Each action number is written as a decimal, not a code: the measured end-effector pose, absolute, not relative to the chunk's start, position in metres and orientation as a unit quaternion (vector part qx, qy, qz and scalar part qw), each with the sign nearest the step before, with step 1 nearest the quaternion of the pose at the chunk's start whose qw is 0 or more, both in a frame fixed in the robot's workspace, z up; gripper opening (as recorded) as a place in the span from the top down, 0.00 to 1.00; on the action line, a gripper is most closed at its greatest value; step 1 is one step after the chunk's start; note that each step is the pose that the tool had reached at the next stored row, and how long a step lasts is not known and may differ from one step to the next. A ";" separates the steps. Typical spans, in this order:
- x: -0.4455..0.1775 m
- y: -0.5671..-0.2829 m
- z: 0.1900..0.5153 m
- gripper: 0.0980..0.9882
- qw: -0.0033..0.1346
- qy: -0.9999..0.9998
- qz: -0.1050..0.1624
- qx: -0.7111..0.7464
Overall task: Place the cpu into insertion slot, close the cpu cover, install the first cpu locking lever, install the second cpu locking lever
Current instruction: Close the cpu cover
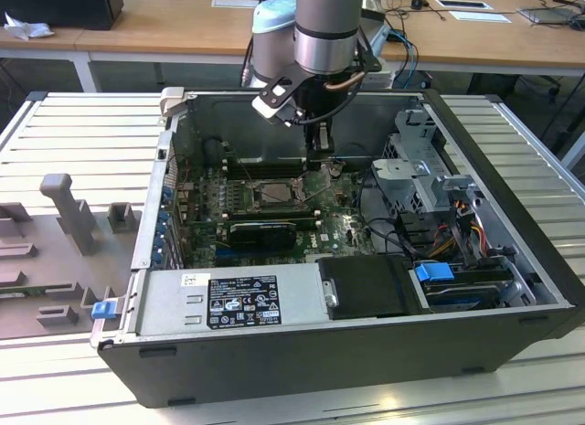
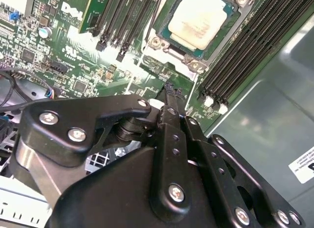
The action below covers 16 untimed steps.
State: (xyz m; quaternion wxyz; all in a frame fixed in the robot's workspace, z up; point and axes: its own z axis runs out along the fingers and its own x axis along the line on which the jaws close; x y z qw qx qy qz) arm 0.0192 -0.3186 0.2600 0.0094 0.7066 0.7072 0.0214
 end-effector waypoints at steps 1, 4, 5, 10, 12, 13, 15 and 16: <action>0.020 -0.319 0.260 0.99 0.009 0.707 0.021 0.707; 0.025 -0.319 0.260 0.99 0.009 0.707 0.021 0.707; 0.027 -0.319 0.260 0.99 0.009 0.707 0.021 0.707; 0.039 -0.318 0.259 0.99 0.009 0.707 0.020 0.707; 0.044 -0.318 0.258 0.99 0.009 0.707 0.020 0.707; 0.044 -0.318 0.258 0.99 0.009 0.707 0.020 0.707; 0.045 -0.318 0.257 0.99 0.009 0.707 0.020 0.707; 0.046 -0.318 0.257 0.99 0.009 0.707 0.020 0.707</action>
